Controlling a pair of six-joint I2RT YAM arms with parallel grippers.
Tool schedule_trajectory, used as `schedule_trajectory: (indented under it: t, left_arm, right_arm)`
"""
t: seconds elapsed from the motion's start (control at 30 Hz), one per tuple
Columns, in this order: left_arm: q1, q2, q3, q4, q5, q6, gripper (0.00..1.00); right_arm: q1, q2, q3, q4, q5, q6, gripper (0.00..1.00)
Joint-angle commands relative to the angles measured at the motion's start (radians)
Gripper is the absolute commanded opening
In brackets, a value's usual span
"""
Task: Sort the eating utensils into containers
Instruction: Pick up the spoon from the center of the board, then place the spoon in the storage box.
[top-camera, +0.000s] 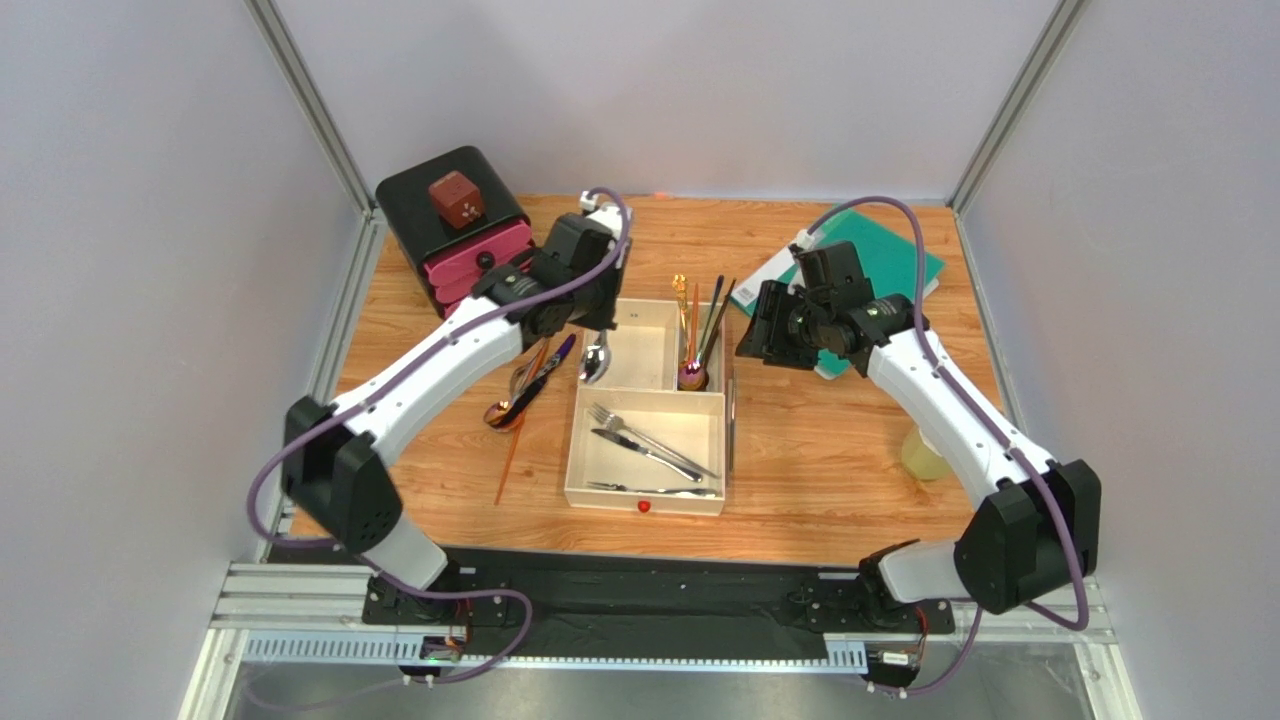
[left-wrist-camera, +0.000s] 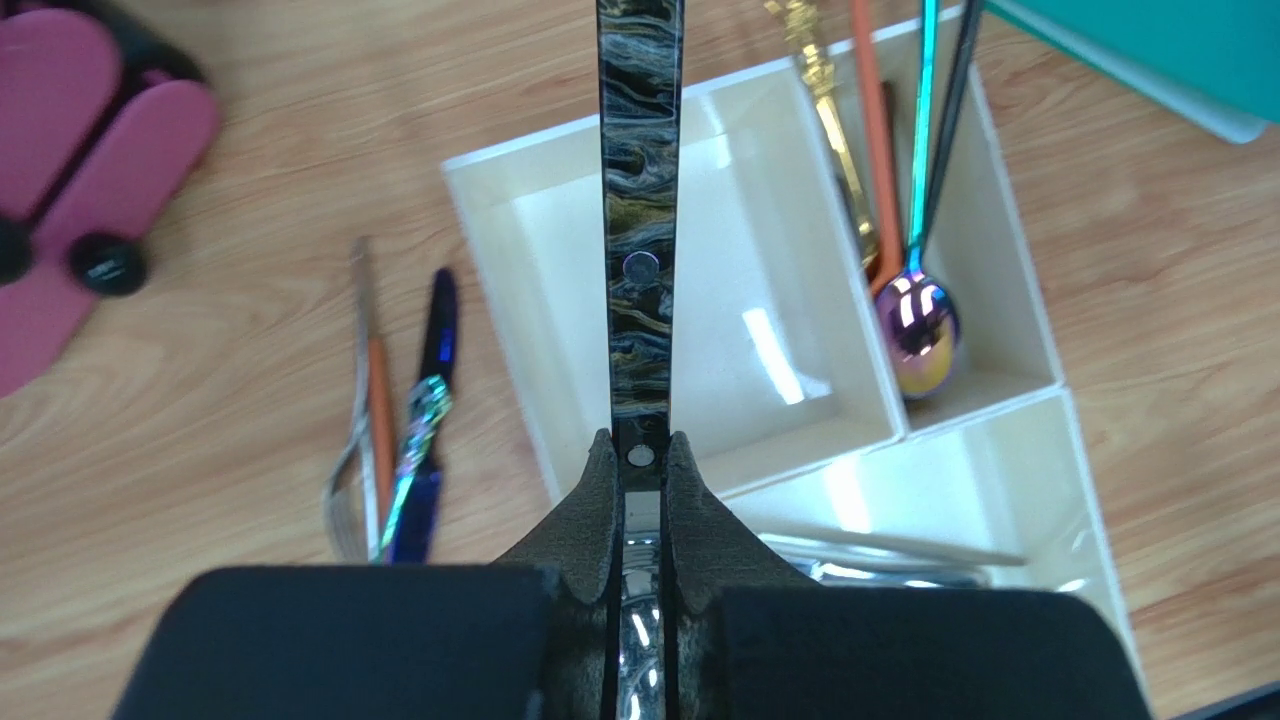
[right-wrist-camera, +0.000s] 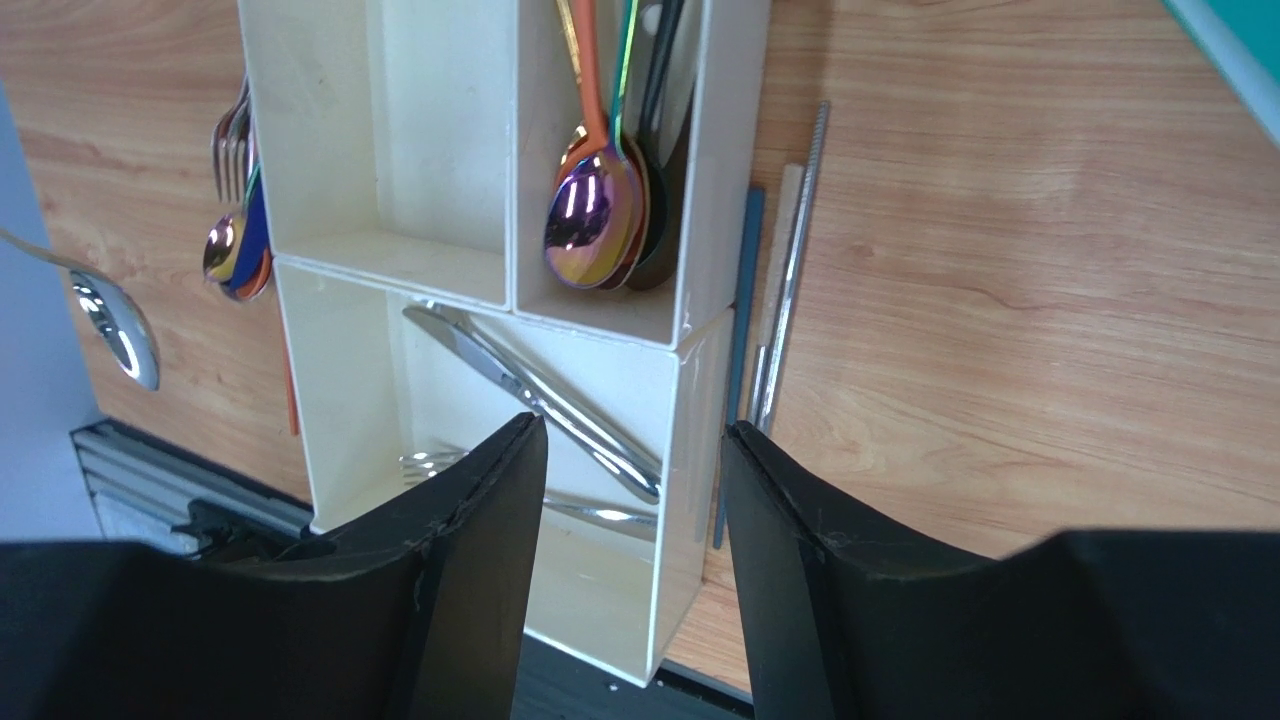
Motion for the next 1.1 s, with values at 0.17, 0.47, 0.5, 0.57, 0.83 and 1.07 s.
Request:
schedule_trajectory:
  t: [0.17,0.47,0.5,0.57,0.83,1.07]
  left_arm:
    - [-0.033,0.376,0.398,0.031,0.109,-0.101,0.0]
    - [-0.044,0.467,0.446,0.079,0.194,-0.151,0.0]
    - [-0.045,0.479,0.452,0.085,0.23,-0.157,0.0]
    - [-0.057,0.513,0.484,0.085,0.257,-0.163,0.0]
    - [-0.096,0.594,0.515,0.102,0.26,-0.158,0.0]
    - [-0.101,0.651,0.518,0.099,0.231,-0.154,0.0]
  right_arm:
    - [-0.056,-0.204,-0.101,0.022,0.179,0.053,0.52]
    - [-0.119,-0.262,-0.183,0.006,0.142,0.065,0.51]
    - [-0.125,-0.261,-0.183,-0.002,0.142,0.065,0.51]
    - [-0.131,-0.262,-0.175,-0.01,0.139,0.078,0.51]
    - [-0.159,-0.251,-0.138,-0.062,0.13,0.041,0.51]
    - [-0.177,-0.284,-0.172,-0.071,0.127,0.042,0.51]
